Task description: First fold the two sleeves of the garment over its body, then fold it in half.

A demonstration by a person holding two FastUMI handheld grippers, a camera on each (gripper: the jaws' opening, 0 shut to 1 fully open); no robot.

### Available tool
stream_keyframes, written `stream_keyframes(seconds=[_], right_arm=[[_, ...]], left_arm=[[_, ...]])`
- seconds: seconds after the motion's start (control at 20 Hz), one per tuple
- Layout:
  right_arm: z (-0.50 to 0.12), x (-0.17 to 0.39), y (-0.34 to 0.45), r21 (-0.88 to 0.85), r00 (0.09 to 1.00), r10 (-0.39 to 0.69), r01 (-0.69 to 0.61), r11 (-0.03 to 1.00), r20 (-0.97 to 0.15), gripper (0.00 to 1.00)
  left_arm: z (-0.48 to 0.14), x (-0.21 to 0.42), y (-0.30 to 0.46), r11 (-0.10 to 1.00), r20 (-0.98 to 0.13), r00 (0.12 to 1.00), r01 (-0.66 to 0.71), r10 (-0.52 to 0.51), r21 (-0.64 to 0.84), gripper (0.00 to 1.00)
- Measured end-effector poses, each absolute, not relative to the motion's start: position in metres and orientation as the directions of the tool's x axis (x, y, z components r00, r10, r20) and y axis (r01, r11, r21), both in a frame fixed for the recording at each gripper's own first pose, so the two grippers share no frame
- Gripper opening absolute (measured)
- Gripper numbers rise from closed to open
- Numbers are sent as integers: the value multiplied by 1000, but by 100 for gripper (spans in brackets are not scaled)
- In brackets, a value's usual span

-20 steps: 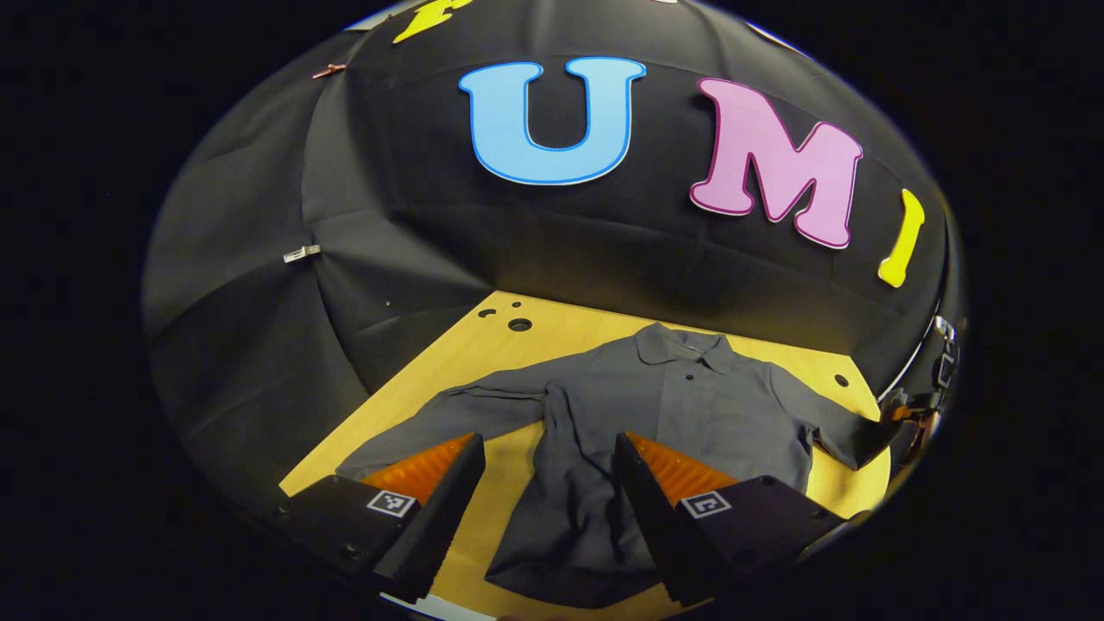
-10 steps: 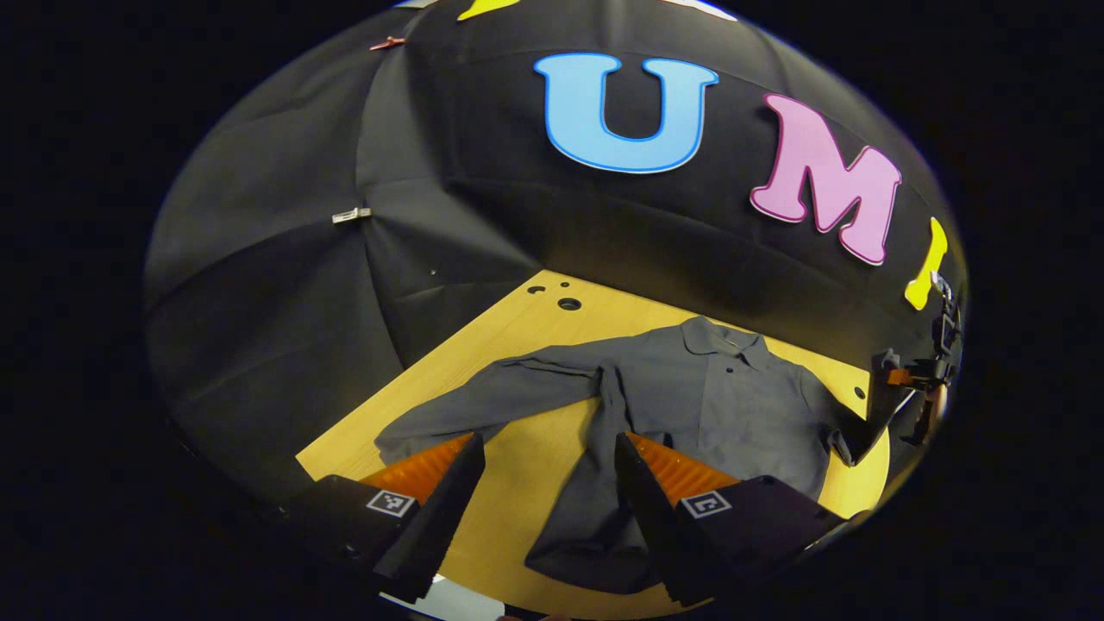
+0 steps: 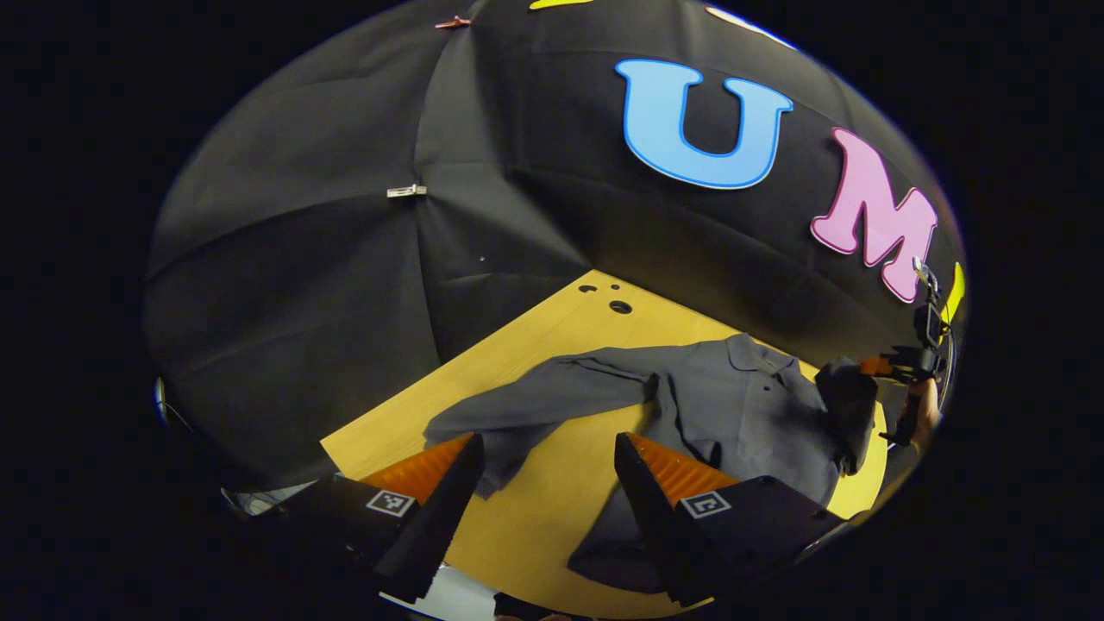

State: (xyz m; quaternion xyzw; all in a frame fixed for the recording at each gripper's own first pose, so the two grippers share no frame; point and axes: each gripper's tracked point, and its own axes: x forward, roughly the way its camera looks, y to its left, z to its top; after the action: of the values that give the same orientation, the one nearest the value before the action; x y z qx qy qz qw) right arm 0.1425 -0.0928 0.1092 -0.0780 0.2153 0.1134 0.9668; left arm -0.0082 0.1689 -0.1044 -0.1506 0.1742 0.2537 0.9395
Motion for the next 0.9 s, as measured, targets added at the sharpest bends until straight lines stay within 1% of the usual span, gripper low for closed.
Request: stream_keyframes(seconds=[0.15,0.25,0.35,0.45,0.6,0.7,0.9], right_arm=[[96,143,-29,-89,863,245,-315,945,-443,5],[71,139,16,-83,830,285,-366,927,-479,5],[54,134,55,-121,810,320,-428,896,-491,5],[40,115,94,-121,775,367,-490,863,-515,5],[28,101,138,-152,752,405,-548,822,-520,6],[16,90,155,-159,731,416,-574,803,-541,5],[10,79,150,-197,731,390,-575,794,-560,6]], left_arm=[[-117,-17,189,800,-427,787,-564,446,-204,96],[-124,-25,199,782,-444,772,-585,455,-216,96],[-127,-30,209,771,-447,764,-598,466,-218,96],[-130,-36,217,766,-447,756,-608,477,-211,96],[-135,-41,225,756,-454,749,-618,482,-216,96],[-137,-43,230,752,-459,746,-621,482,-219,96],[-146,-36,236,789,-435,767,-587,472,-178,96]])
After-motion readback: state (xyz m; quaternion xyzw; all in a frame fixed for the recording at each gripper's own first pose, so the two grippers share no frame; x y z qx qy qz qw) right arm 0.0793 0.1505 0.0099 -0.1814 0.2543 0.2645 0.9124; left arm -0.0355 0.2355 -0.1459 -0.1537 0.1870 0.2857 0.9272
